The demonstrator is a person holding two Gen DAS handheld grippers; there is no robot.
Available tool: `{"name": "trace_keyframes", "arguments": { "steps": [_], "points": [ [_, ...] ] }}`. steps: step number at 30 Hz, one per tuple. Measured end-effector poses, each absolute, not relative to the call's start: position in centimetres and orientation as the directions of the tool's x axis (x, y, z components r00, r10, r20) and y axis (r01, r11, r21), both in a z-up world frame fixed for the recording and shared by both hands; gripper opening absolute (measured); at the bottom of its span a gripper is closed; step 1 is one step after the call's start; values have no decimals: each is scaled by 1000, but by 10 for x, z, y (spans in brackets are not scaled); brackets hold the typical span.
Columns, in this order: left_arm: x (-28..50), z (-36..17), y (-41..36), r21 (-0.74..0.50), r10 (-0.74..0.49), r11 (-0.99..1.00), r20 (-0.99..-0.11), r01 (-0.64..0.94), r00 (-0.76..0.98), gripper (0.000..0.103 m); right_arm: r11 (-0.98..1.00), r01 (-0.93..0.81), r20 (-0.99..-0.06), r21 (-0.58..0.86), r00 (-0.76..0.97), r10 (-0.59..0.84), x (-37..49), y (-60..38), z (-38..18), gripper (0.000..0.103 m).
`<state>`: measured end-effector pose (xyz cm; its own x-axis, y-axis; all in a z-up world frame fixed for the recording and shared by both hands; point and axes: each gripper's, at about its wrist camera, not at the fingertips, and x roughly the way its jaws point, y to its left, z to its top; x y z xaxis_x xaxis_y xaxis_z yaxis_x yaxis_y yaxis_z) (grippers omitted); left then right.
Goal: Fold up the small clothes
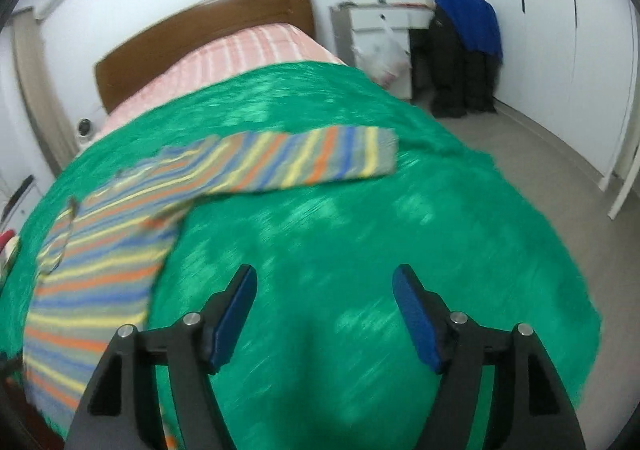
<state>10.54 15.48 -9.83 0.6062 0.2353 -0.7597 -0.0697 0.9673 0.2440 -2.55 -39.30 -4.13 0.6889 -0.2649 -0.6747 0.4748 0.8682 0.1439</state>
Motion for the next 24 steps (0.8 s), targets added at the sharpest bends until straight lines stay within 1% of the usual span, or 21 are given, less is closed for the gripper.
{"name": "trace_keyframes", "arguments": {
  "steps": [2, 4, 6, 7, 8, 10, 11, 12, 14, 17, 18, 19, 20, 21, 22, 23, 24],
  "points": [
    [99, -74, 156, 153, 129, 988, -738, -21, 663, 100, 878, 456, -654, 149, 711, -259, -35, -370, -53, 70],
    [104, -47, 151, 84, 5, 993, -719, 79, 695, 101, 895, 434, -668, 108, 698, -258, -34, -354, -63, 70],
    [120, -24, 135, 58, -113, 974, -716, 220, 689, 101, 914, 394, -660, 96, 713, -238, -30, -347, -61, 70],
    [128, -18, 124, 64, -150, 958, -718, 279, 680, 101, 917, 390, -650, 88, 720, -243, -27, -349, -59, 71],
    [141, -13, 107, 95, -184, 928, -725, 361, 664, 101, 919, 385, -647, 84, 723, -244, -26, -348, -60, 71],
    [157, -14, 79, 194, -179, 876, -719, 441, 672, 100, 922, 374, -659, 97, 719, -222, -22, -347, -66, 73],
    [171, -21, 60, 272, -153, 837, -716, 475, 681, 97, 923, 371, -667, 102, 714, -213, -21, -346, -70, 73],
    [180, -29, 47, 304, -140, 813, -725, 496, 675, 89, 925, 365, -677, 106, 708, -202, -20, -345, -73, 73],
    [201, -48, 26, 322, -130, 775, -761, 544, 636, 80, 928, 358, -683, 102, 703, -196, -18, -342, -76, 73],
    [232, -82, 3, 360, -67, 749, -794, 556, 604, 79, 930, 354, -681, 103, 707, -194, -19, -341, -76, 73],
    [245, -97, 1, 375, -26, 752, -805, 542, 593, 67, 929, 354, -679, 103, 708, -194, -19, -340, -76, 73],
    [255, -104, 3, 354, -23, 771, -816, 529, 578, 57, 930, 353, -677, 104, 710, -194, -20, -340, -75, 73],
    [263, -102, 9, 276, -70, 806, -834, 523, 548, 24, 930, 353, -677, 104, 710, -193, -20, -340, -75, 73],
    [267, -95, 17, 212, -102, 838, -844, 503, 526, 10, 930, 352, -678, 105, 709, -192, -20, -340, -75, 73],
    [271, -85, 27, 144, -144, 866, -844, 478, 517, 10, 930, 351, -680, 107, 708, -189, -20, -340, -76, 73],
    [275, -71, 40, 61, -212, 887, -827, 457, 520, 10, 931, 349, -683, 110, 707, -184, -21, -340, -77, 73],
    [279, -56, 57, -9, -259, 904, -807, 427, 530, 6, 931, 347, -685, 113, 706, -180, -20, -340, -78, 73]
  ]
}}
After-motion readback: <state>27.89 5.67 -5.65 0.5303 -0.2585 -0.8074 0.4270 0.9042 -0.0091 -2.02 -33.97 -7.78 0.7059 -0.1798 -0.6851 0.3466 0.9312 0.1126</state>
